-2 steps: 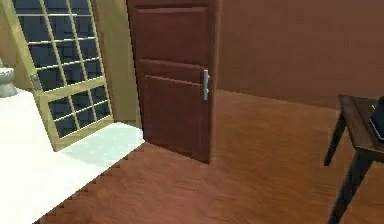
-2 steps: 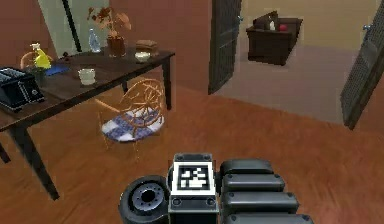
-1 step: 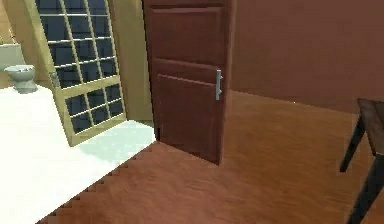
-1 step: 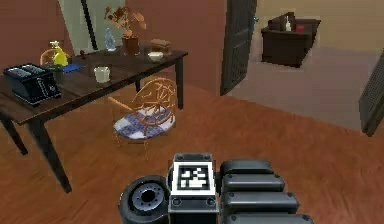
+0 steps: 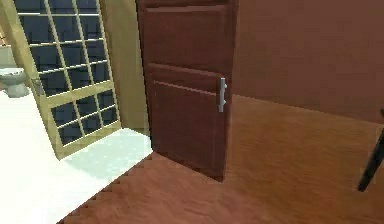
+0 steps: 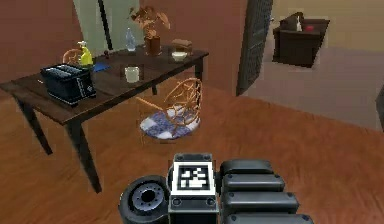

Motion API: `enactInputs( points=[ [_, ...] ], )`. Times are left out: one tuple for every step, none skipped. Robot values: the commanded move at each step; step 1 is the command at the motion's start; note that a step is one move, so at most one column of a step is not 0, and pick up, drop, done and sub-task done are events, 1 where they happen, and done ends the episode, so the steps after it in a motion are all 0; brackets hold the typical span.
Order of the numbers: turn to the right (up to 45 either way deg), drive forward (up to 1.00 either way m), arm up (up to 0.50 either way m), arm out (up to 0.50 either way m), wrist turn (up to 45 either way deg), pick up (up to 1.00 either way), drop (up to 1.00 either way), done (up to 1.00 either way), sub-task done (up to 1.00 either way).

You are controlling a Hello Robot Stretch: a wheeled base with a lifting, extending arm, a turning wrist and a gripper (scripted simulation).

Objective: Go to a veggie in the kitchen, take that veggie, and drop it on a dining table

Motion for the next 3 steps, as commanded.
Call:
enactInputs(
  points=[
    [-9.0, 0.0, 0.0, 0.0, 0.0, 0.0, 0.0, 0.0, 0.0],
    [0.0, 0.45, 0.0, 0.0, 0.0, 0.0, 0.0, 0.0, 0.0],
    [-45.0, 0.0, 0.0, 0.0, 0.0, 0.0, 0.0, 0.0, 0.0]
  ],
)
